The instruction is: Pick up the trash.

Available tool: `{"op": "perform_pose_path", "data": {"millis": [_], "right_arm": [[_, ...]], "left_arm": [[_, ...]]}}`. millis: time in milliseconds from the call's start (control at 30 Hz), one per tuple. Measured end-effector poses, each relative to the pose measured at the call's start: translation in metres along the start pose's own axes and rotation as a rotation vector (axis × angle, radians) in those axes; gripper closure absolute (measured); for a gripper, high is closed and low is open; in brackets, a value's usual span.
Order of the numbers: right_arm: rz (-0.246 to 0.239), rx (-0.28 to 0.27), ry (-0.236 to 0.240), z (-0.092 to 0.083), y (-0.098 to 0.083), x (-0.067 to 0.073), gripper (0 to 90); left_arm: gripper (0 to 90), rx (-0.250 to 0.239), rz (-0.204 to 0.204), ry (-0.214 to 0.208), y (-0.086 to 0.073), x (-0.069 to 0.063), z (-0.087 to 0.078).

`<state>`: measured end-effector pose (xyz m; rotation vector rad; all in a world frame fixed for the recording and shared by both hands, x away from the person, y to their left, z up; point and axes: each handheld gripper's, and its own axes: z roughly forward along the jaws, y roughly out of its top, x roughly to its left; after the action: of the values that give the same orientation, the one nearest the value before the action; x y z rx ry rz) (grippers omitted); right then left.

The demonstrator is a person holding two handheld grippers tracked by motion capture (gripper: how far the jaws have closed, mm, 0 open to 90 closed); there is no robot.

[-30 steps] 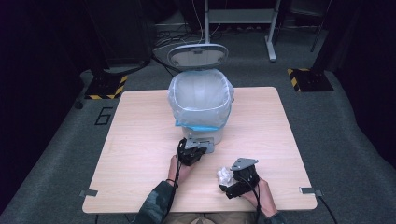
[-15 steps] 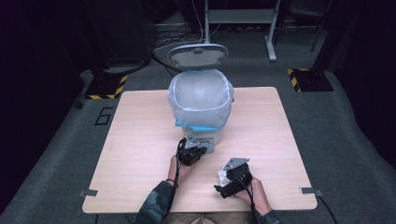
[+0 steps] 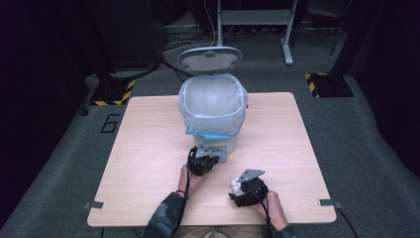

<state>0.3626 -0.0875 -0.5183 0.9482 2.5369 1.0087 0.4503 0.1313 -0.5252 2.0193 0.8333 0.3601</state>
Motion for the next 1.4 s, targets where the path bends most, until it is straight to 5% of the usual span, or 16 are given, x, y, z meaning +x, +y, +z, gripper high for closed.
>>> {"op": "perform_pose_path", "data": {"millis": [100,233,267,1067,1267,1400], "right_arm": [[0.033,-0.015,0.009,-0.002,-0.001,-0.002,45.7],[0.021,-0.036,0.013,-0.004,-0.003,-0.004,51.6],[0.030,-0.032,0.017,-0.006,-0.004,-0.005,52.1],[0.018,-0.027,0.036,-0.030,0.010,-0.019,55.0],[0.014,-0.029,0.028,-0.036,0.013,-0.022,55.3],[0.012,-0.029,0.029,-0.042,0.017,-0.023,55.5]], "left_arm": [[89.9,0.000,0.002,0.000,0.000,0.000,0.000],[89.9,0.002,0.019,0.007,0.000,0.001,0.000],[89.9,-0.001,-0.003,-0.002,0.000,0.000,0.000],[89.9,0.002,0.019,0.006,0.000,0.001,0.000],[89.9,-0.017,-0.016,-0.004,0.000,-0.002,0.001],[89.9,0.001,0.017,0.007,0.000,0.000,0.000]]}}
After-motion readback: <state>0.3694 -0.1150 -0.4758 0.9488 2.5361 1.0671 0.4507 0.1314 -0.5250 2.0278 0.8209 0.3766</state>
